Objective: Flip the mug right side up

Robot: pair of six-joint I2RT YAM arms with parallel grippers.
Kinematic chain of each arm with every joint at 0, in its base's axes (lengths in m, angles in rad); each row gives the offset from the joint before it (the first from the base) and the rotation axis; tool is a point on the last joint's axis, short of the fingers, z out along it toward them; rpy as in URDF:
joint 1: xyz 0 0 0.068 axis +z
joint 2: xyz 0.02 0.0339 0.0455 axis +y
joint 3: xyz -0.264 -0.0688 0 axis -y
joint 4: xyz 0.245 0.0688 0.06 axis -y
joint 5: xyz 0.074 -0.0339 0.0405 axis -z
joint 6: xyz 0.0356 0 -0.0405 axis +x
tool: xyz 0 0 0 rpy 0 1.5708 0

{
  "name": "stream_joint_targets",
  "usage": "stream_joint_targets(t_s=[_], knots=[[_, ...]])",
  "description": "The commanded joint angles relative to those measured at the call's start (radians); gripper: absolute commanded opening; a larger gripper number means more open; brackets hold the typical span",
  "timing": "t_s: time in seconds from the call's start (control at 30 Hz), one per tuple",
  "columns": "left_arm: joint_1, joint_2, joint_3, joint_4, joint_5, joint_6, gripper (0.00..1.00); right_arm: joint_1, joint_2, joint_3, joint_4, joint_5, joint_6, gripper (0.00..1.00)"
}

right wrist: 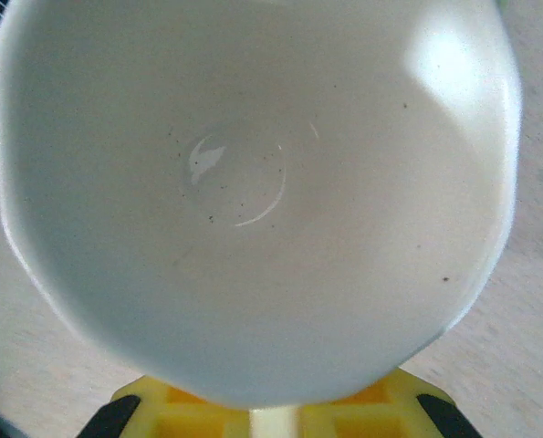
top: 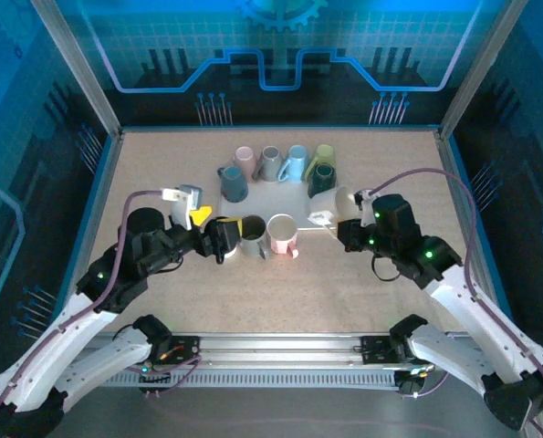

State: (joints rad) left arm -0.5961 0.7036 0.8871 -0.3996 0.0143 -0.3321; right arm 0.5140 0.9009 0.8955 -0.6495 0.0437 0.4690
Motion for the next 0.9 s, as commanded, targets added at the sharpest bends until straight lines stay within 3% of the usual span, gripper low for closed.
stream_joint_targets(t_s=[0.0,0.23,0.87], knots=[[-0.006,0.014,-0.025,-0.005,-0.014,0.041,0.99,0.042,0.059,0.066,-0.12,0.118,-0.127,0.0],[-0.005,0.019,-0.025,0.002,-0.004,0.028,0.99,0.175,0.263,0.13,-0.178,0.307,-0.173,0.0],[-0.005,0.004,-0.036,0.005,0.03,0.001,0.99,0.231,0.49,0.146,-0.092,0.352,-0.13,0.01]])
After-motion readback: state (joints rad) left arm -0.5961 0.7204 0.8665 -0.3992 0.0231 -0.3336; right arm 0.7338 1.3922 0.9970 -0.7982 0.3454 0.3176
